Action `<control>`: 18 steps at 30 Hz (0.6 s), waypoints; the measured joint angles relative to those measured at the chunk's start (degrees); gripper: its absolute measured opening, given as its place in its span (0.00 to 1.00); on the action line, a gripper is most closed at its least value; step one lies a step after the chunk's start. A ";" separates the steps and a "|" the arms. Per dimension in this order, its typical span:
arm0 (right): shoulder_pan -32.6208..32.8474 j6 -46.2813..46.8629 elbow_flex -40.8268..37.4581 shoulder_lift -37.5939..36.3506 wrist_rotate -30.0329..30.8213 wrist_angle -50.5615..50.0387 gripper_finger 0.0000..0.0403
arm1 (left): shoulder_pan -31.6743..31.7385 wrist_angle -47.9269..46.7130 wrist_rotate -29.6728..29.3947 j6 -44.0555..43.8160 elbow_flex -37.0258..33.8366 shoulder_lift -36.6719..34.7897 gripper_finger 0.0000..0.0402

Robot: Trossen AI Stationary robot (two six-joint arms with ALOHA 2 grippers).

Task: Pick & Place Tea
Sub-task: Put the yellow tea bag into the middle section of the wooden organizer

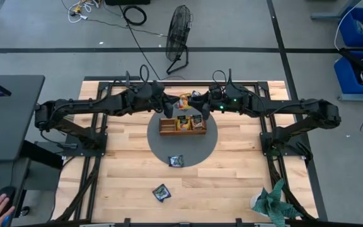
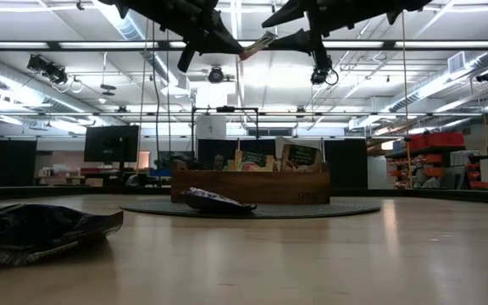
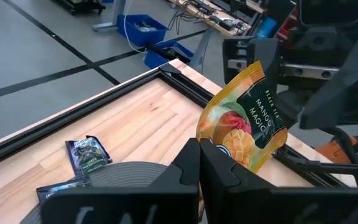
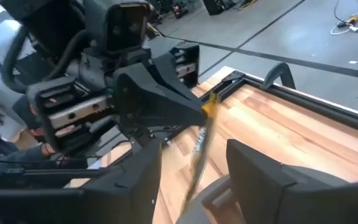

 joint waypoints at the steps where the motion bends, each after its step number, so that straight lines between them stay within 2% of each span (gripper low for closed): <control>1: -0.03 0.02 0.00 0.05 0.02 -0.18 0.45 | 0.00 0.01 0.00 0.00 0.00 0.00 0.00; 5: -0.02 0.02 0.00 0.06 -0.33 -0.16 0.33 | 0.02 0.04 0.00 0.00 0.00 0.00 0.00; 11: -0.02 -0.23 0.00 0.06 -1.77 -0.16 0.04 | 0.00 0.15 0.07 0.03 0.00 0.00 0.00; 18: -0.02 -0.07 0.00 -0.11 -1.75 -0.34 0.01 | 0.02 0.13 0.10 0.04 0.00 0.00 0.01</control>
